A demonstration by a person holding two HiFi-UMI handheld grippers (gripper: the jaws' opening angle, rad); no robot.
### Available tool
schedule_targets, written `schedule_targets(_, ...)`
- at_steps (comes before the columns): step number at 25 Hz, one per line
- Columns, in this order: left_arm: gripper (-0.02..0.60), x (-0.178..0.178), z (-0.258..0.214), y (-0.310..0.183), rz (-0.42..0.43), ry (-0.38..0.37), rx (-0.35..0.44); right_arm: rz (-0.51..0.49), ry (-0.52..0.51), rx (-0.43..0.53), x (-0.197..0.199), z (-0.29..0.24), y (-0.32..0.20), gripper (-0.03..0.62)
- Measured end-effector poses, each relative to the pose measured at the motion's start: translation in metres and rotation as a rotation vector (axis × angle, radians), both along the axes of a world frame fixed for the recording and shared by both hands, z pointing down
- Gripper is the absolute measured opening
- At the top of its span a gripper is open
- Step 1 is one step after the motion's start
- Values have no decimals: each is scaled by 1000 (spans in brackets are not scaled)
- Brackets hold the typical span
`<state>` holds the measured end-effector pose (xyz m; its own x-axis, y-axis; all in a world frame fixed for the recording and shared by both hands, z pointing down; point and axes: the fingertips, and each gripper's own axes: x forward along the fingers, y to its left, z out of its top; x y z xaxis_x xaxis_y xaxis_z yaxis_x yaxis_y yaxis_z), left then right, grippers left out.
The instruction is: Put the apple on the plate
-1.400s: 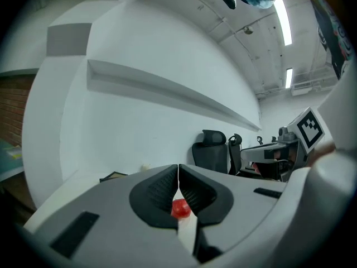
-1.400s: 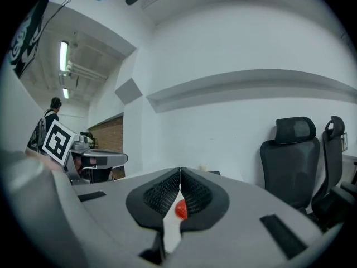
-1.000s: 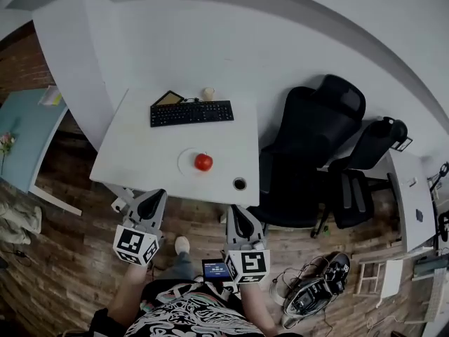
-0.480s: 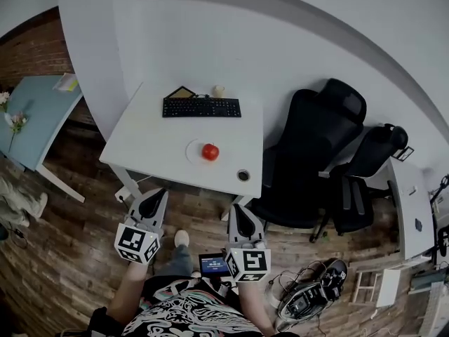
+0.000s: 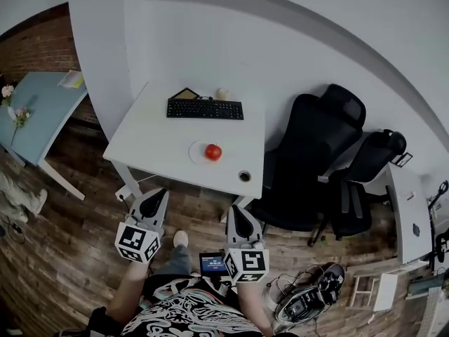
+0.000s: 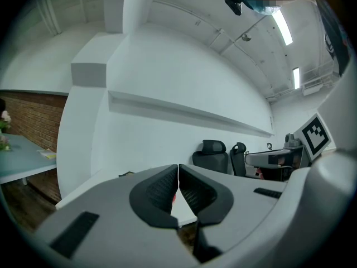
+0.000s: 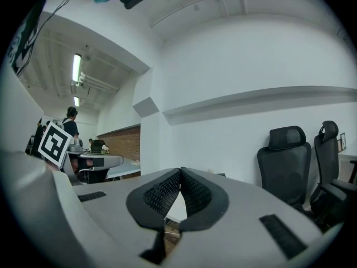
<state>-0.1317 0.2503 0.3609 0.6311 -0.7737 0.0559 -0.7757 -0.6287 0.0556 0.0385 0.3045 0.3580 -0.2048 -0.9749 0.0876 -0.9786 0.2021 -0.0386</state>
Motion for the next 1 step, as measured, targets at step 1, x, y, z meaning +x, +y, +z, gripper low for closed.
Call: schedule_targets(1,20,-1,1,2,0,0,-2,-1,-1,-4,-1,1,2,28)
